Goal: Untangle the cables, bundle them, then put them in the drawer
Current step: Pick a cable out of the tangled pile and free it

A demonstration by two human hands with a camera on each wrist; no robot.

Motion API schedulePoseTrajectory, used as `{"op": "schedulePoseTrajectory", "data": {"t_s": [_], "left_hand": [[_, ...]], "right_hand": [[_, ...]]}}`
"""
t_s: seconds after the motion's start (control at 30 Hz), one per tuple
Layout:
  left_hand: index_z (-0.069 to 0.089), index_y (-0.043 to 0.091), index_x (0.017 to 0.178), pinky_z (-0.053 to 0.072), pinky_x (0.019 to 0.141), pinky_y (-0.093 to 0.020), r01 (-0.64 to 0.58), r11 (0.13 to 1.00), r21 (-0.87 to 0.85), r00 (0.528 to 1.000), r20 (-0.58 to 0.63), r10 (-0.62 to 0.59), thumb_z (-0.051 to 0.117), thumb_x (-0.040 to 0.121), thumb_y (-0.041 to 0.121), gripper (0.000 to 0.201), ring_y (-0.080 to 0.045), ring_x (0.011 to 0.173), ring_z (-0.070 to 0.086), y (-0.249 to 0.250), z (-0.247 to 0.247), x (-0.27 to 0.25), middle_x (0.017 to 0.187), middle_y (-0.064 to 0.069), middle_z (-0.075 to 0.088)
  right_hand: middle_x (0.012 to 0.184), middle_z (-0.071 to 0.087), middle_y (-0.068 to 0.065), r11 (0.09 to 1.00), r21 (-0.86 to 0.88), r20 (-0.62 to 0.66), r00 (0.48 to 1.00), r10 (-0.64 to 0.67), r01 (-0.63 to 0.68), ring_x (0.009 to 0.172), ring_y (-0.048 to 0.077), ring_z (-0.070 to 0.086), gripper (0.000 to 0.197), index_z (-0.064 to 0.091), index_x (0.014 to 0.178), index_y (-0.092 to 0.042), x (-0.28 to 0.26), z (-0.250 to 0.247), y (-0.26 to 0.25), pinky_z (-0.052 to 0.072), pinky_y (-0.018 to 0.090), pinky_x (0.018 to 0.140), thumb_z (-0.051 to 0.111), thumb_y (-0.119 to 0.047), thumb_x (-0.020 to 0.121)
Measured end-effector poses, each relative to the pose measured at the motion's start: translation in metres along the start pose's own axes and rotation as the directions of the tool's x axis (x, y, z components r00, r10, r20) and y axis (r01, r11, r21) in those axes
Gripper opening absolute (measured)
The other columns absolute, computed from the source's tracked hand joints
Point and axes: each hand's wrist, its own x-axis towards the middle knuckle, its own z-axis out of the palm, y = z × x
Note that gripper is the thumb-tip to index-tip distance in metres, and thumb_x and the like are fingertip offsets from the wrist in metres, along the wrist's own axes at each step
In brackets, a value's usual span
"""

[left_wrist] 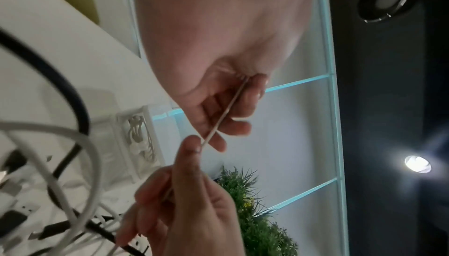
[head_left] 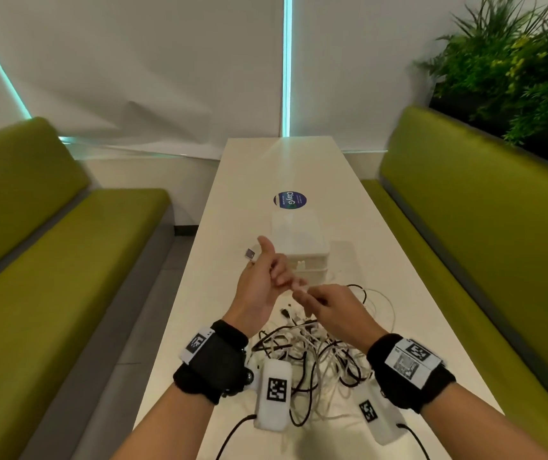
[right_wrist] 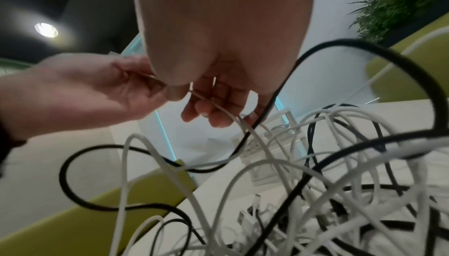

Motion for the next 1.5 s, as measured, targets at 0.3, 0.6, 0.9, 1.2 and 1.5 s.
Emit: {"op": "schedulePoseTrajectory", "data": {"t_s": [0.3,0.6,0.9,1.2,1.5], "left_hand": [[0.053,0.009,0.053,0.041,0.065,-0.028,-0.128,0.902,0.412,0.992,0.039,0.123,0.033,0.096,0.054,0.065,-0.015,0.05,0.046,0.0,-0.01,-0.007,0.049,-0.003,0.042],[0.04,0.013,0.046,0.018,0.044,-0.024,-0.054,0.998,-0.038,0.995,0.078,0.057,0.033,0.09,0.059,0.064,-0.011,0.042,0.017,0.026,-0.009,-0.008,0.046,0.001,0.024],[0.073,0.0,0.098,0.022,0.042,-0.02,0.085,0.964,0.251,0.968,0.21,-0.14,0.026,0.097,0.057,0.074,-0.008,0.038,0.023,0.026,-0.028,-0.02,0.077,-0.007,0.064],[0.074,0.0,0.081,0.026,0.044,-0.021,0.104,0.938,0.331,0.973,0.16,-0.164,0.002,0.095,0.063,0.096,-0.012,0.038,0.029,0.023,-0.03,-0.029,0.063,-0.015,0.063],[0.069,0.02,0.098,0.046,0.07,-0.034,-0.244,0.056,0.968,0.95,0.25,-0.185,0.041,0.099,0.04,0.035,-0.024,0.082,0.061,0.008,-0.017,-0.027,0.086,-0.006,0.068]], "right_hand": [[0.058,0.06,-0.005,0.982,0.013,-0.108,0.977,-0.186,0.189,0.057,0.014,0.052,0.027,0.067,0.07,-0.02,-0.011,0.0,0.002,0.041,0.029,0.057,0.062,-0.032,0.094],[0.048,0.046,-0.011,0.991,-0.007,0.101,0.986,-0.134,0.135,0.047,0.005,0.041,0.041,0.051,0.057,-0.042,-0.015,-0.005,-0.003,0.036,0.028,0.053,0.045,-0.053,0.096],[0.044,0.038,-0.006,0.94,-0.083,0.103,0.941,-0.323,0.331,0.043,0.014,0.035,0.046,0.048,0.054,-0.021,-0.019,-0.004,-0.014,0.026,0.018,0.047,0.06,-0.039,0.094],[0.047,0.045,-0.008,0.981,0.166,0.123,0.985,-0.121,0.1,0.045,0.007,0.034,0.031,0.069,0.06,-0.023,-0.022,0.0,-0.015,0.028,0.02,0.05,0.072,-0.036,0.087],[0.062,0.067,0.002,0.967,0.256,0.171,0.984,-0.054,0.009,0.058,0.01,0.053,0.013,0.077,0.073,-0.023,-0.016,0.002,-0.012,0.042,0.029,0.061,0.076,-0.031,0.083]]}}
